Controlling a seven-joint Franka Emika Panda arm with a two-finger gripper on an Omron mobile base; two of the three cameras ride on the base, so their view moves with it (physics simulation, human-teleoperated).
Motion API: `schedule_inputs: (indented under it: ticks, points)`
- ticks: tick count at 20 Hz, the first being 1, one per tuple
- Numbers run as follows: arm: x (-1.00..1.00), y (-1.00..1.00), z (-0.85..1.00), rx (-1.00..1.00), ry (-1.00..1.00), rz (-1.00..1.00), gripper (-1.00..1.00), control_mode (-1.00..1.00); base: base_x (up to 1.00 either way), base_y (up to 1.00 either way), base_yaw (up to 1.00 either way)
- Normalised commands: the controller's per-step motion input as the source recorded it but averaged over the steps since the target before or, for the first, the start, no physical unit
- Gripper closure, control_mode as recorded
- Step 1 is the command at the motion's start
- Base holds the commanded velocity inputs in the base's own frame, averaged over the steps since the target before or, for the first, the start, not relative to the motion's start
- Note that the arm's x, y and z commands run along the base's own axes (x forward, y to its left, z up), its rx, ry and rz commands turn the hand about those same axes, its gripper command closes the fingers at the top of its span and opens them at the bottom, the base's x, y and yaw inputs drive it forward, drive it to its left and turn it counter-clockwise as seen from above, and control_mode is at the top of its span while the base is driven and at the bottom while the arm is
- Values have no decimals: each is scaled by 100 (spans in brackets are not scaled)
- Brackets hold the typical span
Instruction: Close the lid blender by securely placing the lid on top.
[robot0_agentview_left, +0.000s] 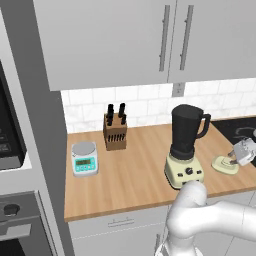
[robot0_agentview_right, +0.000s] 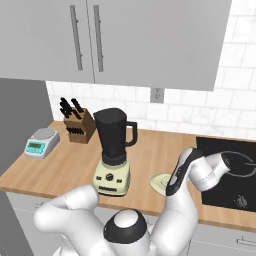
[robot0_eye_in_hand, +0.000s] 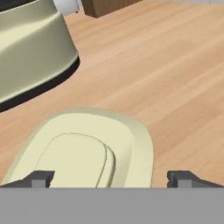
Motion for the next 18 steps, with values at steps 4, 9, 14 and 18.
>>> schedule_inputs:
  ticks: [4, 9, 14, 18]
  points:
    - [-9, 0, -9, -4, -3, 0, -100, -100, 0, 0, 0]
    - [-2, 2, 3, -2, -4, 0, -100, -100, 0, 0, 0]
    - [0, 0, 16, 1, 0, 0, -100, -100, 0, 0, 0]
    - [-18, 1, 0, 0, 0, 0, -100, -100, 0, 0, 0]
